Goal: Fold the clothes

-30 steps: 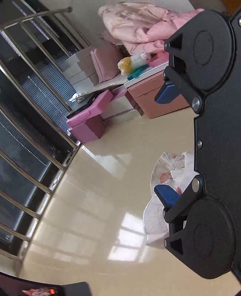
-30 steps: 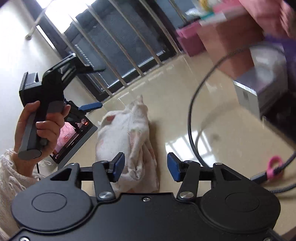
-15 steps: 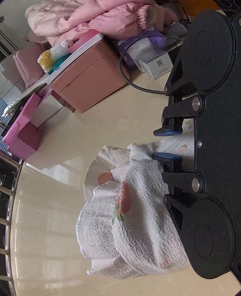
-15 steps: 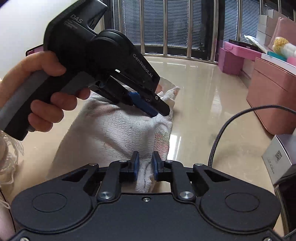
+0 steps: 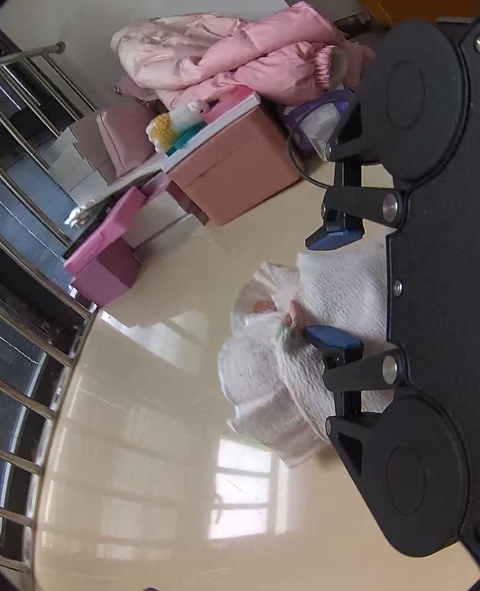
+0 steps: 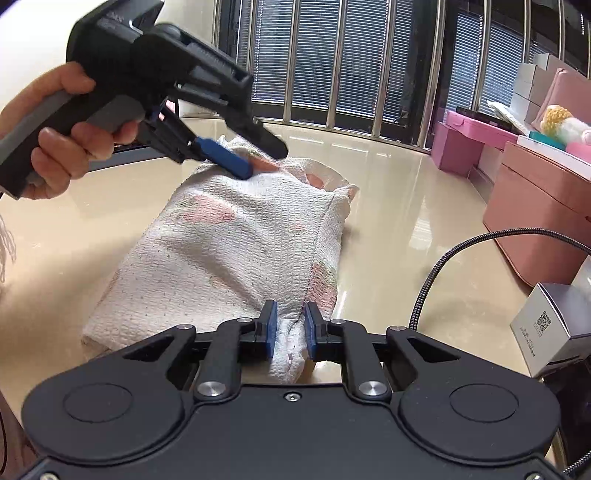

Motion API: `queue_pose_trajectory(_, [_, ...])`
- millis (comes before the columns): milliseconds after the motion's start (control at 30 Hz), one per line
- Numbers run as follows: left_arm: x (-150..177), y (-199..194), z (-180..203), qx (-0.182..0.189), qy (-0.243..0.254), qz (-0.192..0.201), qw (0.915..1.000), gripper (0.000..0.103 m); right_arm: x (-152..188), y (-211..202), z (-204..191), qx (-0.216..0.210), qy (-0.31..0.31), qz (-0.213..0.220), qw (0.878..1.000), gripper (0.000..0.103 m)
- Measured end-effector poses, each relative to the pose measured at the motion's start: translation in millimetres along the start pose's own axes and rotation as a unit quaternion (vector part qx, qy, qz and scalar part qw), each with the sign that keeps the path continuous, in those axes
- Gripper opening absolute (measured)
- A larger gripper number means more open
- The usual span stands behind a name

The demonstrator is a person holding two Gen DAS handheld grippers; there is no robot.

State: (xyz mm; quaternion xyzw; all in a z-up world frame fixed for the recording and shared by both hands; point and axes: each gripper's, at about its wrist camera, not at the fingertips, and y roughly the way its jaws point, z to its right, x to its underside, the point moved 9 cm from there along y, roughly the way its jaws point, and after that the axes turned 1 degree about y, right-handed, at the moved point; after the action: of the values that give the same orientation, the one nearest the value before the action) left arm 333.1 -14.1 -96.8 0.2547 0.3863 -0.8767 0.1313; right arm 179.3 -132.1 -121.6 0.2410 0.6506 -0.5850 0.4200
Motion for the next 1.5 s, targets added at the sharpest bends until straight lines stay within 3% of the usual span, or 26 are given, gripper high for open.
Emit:
queue_pose_trajectory(200, [-5.3,20.0,-11.0,0.026,-0.059,0.013,0.9979,0.043,-1.7,4.6,-0.3,0.001,-0.005,-0.001,1.0,0.017])
queue_pose_trajectory(333, [-11.9,-17.8,13.6,0.036,-0.036,0.046,0.9976,0.047,-3.1,1.9,-2.8,-0.003,-0.023,-0.005,1.0,0.018])
queue_pose_trajectory(367, [-12.3,-32.5,21.4,0.037,-0.025,0.057,0.9974,0.054,-5.4,-3.1,-2.3,-0.007,-0.017,-0.004,1.0,0.024])
queue_pose_trajectory(433, [-7.6,-65.5,36.9,0.015,-0.002,0.081,0.9966,0.096,-14.3,-20.8,0.1,-0.02,0.007,0.011,1.0,0.048])
queue_pose_trajectory(467, [-2.6,-81.1,43.4,-0.002,0.009,0.096,0.9954,0.102,-19.1,-31.7,0.3,-0.031,0.019,0.022,0.999,0.066])
queue_pose_trajectory(500, [4.8,-98.0,48.8,-0.017,0.023,0.108,0.9937,0.103,-24.6,-46.2,-1.0,-0.048,0.033,0.037,0.998,0.077])
queue_pose_trajectory(600, [36.7,-131.9,58.5,-0.077,0.045,0.1,0.991,0.103,-32.5,-85.2,-7.4,-0.087,0.062,0.056,0.993,0.098])
queue_pose_trajectory(733, [87.7,-158.3,65.2,-0.135,0.054,0.088,0.9855,0.103,-22.6,-116.1,-15.2,-0.085,0.07,0.043,0.993,0.099])
queue_pose_trajectory(933, [157.7,-171.2,66.6,-0.222,0.051,0.091,0.9695,0.103,5.9,-132.5,-25.8,-0.072,0.082,0.004,0.994,0.099])
queue_pose_trajectory(1167, [208.9,-174.2,73.1,-0.258,0.037,0.078,0.9622,0.103,20.3,-142.7,-31.5,-0.063,0.102,-0.019,0.993,0.099])
queue_pose_trajectory(1500, [213.6,-183.2,81.8,-0.268,0.049,0.084,0.9585,0.103,20.1,-149.6,-32.8,-0.062,0.104,-0.017,0.993,0.099])
